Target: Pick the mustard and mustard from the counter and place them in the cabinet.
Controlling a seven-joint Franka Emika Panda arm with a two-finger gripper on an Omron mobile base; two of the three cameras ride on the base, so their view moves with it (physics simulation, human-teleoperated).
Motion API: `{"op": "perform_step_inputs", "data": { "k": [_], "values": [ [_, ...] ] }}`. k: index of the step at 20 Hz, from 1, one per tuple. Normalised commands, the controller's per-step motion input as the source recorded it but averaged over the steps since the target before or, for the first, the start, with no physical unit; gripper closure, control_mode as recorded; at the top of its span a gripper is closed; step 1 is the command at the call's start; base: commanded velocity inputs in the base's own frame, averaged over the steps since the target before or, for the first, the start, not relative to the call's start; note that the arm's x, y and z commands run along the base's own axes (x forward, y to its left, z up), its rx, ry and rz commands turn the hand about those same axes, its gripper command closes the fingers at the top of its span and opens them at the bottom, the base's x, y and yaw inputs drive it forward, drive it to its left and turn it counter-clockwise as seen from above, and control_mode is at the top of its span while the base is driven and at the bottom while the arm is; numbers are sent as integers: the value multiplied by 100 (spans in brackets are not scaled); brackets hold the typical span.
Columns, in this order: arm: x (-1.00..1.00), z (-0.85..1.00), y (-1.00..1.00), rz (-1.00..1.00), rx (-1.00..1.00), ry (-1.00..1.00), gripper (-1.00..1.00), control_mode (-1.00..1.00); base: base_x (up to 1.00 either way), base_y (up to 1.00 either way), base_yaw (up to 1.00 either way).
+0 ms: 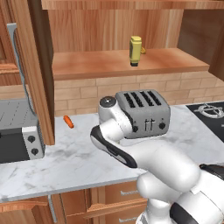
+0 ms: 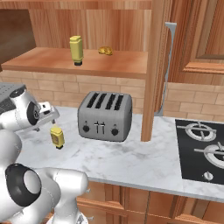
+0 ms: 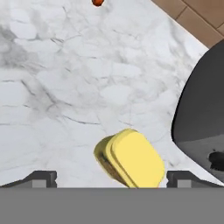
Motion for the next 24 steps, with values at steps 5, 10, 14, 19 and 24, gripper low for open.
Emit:
{"op": "perform_step_inputs", "data": {
  "k": [5, 10, 14, 19, 24],
  "values": [
    [37, -5, 1, 0, -7, 4, -100, -100, 0, 0, 0],
    [22, -7, 13, 0, -15, 7, -100, -100, 0, 0, 0],
    [0, -2, 4, 0, -8, 0, -100, -100, 0, 0, 0],
    [0, -1, 0, 0, -3, 0, -100, -100, 0, 0, 0],
    [0, -9, 0, 0, -3, 0, -100, -100, 0, 0, 0]
  ]
}}
